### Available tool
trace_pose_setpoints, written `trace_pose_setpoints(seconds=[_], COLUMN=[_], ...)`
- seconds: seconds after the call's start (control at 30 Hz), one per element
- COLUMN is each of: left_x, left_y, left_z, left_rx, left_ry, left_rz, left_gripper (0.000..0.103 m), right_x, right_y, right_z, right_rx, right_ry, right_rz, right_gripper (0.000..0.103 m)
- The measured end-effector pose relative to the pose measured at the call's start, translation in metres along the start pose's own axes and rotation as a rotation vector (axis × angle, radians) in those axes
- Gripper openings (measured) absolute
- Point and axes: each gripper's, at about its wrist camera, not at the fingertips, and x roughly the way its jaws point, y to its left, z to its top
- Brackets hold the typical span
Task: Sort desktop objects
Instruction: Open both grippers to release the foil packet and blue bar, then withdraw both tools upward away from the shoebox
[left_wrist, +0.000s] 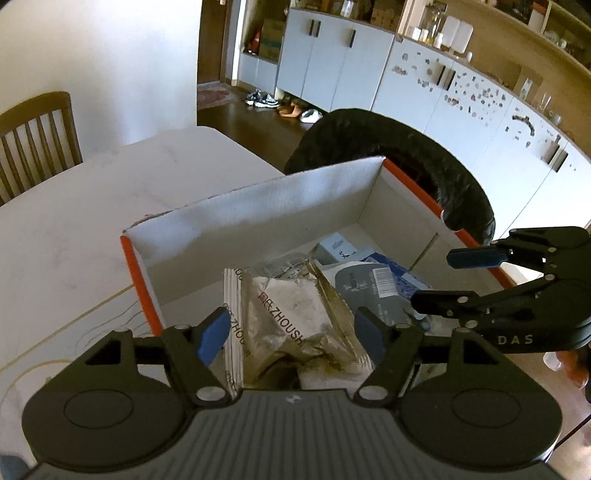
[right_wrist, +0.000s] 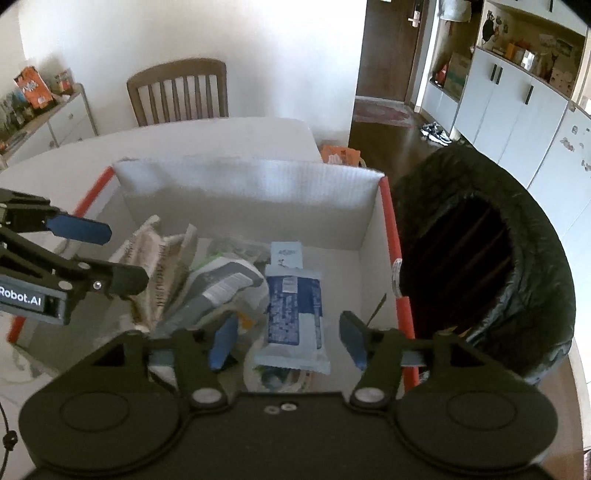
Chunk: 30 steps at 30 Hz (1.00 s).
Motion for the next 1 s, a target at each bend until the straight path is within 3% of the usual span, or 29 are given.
trace_pose_setpoints(seconds=[0.73,1.0], left_x=[-0.085,-0.114], left_y=[0.001,0.005], left_z=[-0.034,-0.052], left_rx=[-0.002,0.0], left_ry=[-0.163,-0.203], left_rz=[0.014,0.029], left_gripper=[0.074,0.079], right_x=[-0.073,-0.091], right_y=[0.045,0.068], right_z=[-0.015,-0.026], right_rx=[0.063,0.078], right_ry=[-0.152,-0.207], right_rz=[0.051,0.042], right_gripper=[0.065,0.076])
